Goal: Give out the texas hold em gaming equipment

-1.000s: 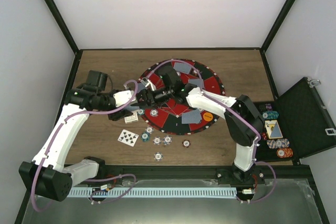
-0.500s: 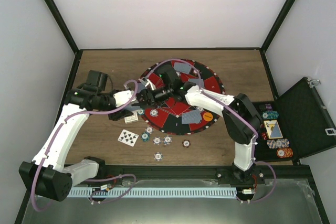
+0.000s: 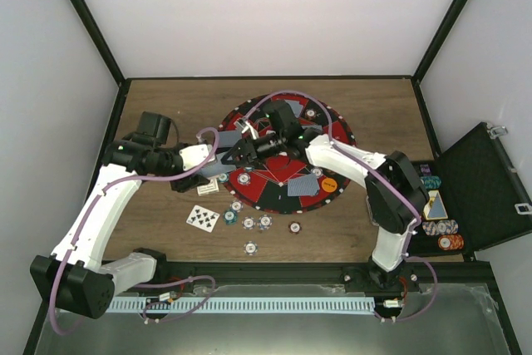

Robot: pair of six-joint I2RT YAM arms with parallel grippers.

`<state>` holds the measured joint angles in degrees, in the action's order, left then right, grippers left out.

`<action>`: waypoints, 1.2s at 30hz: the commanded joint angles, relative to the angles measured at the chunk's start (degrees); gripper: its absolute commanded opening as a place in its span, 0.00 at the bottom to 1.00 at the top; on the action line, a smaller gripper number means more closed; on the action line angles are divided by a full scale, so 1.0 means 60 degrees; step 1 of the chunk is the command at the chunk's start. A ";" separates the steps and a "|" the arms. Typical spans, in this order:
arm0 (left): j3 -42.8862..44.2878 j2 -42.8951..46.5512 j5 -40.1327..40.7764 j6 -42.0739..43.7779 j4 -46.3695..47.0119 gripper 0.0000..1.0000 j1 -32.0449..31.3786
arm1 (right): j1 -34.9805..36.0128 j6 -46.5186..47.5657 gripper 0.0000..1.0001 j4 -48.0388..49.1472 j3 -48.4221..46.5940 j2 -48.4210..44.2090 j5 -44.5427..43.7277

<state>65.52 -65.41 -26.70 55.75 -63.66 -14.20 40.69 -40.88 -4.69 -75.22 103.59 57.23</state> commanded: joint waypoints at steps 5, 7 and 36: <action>0.0259 0.0208 -0.0480 0.0118 0.0069 0.05 -0.0007 | -0.0217 -0.0136 0.08 -0.0498 0.0137 -0.0720 -0.0618; 0.0250 0.0210 -0.0433 0.0126 0.0069 0.05 -0.0007 | -0.0320 -0.0136 0.02 -0.0586 0.0177 -0.0886 -0.0654; -0.1972 -0.0732 0.0160 0.1718 0.1323 0.04 0.2386 | -0.5894 0.2675 0.01 -0.2987 -0.0253 0.1908 -0.2621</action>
<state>56.40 -69.41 -24.69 61.14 -57.17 -2.74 5.43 -26.46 -21.39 -73.36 113.08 45.63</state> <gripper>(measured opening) 0.609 0.018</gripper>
